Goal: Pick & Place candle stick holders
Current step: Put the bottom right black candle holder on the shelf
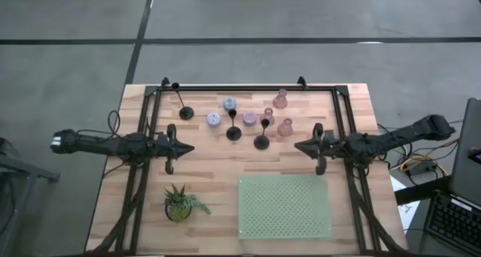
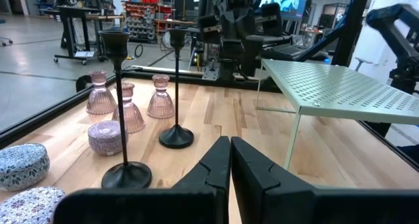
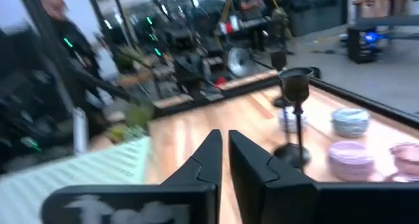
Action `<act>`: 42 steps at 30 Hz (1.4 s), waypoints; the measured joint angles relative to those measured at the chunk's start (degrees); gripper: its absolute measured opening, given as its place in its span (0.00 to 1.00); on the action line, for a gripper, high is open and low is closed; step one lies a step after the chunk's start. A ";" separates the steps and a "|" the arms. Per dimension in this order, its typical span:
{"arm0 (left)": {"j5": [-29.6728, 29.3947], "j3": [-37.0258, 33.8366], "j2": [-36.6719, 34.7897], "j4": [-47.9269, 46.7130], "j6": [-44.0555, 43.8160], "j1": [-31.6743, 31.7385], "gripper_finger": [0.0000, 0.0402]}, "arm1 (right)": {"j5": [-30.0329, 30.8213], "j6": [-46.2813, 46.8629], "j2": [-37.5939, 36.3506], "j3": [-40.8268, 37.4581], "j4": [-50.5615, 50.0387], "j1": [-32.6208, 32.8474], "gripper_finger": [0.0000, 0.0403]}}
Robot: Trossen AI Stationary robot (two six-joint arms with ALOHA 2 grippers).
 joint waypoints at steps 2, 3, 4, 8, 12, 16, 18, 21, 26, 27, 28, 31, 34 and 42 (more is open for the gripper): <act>0.00 0.02 0.00 -0.03 0.00 0.00 0.04 | 1.54 -2.08 4.04 2.80 -1.32 -0.82 0.11; 0.00 0.00 0.00 -0.03 0.00 -0.02 0.04 | 1.81 -2.82 6.02 4.08 -1.77 -1.48 0.14; 0.00 0.00 0.00 -0.03 0.00 -0.01 0.04 | 1.94 -3.24 7.98 5.37 -1.94 -2.20 0.17; 0.00 0.00 0.00 -0.07 0.00 -0.02 0.04 | 1.19 -3.89 15.73 9.88 -2.34 -5.14 0.31; -0.02 0.02 0.00 -0.07 -0.01 -0.01 0.04 | 1.11 -3.98 23.13 13.47 -2.33 -7.71 0.45; 0.00 0.00 0.00 -0.10 0.00 0.00 0.04 | 1.29 -5.12 29.58 16.52 -2.30 -9.57 0.54; 0.00 0.01 0.00 -0.10 0.00 0.00 0.04 | 1.32 -5.21 32.36 17.89 -2.32 -10.30 0.56; 0.00 0.00 0.00 -0.12 -0.02 0.00 0.04 | 1.30 -5.25 36.20 19.64 -2.31 -10.95 0.57; 0.00 0.01 0.00 -0.47 0.00 -0.01 0.04 | 1.36 -5.29 40.85 22.10 -2.23 -11.47 0.56; 0.00 0.00 0.00 -0.47 -0.01 -0.01 0.04 | 1.46 -5.50 41.44 22.42 -2.21 -11.69 0.56; -0.02 0.01 0.00 -0.47 0.00 0.00 0.04 | 1.48 -5.70 41.88 22.65 -2.23 -11.89 0.56; 0.00 0.00 0.00 -0.47 0.00 0.00 0.04 | 1.57 -5.85 42.74 23.09 -2.19 -12.72 0.56; 0.00 0.01 0.01 -0.49 0.00 -0.01 0.04 | 1.68 -6.03 42.47 22.98 -2.16 -13.38 0.55; 0.00 0.02 0.02 -0.91 0.00 -0.02 0.04 | 1.44 -7.00 40.79 22.76 -0.54 -13.63 0.46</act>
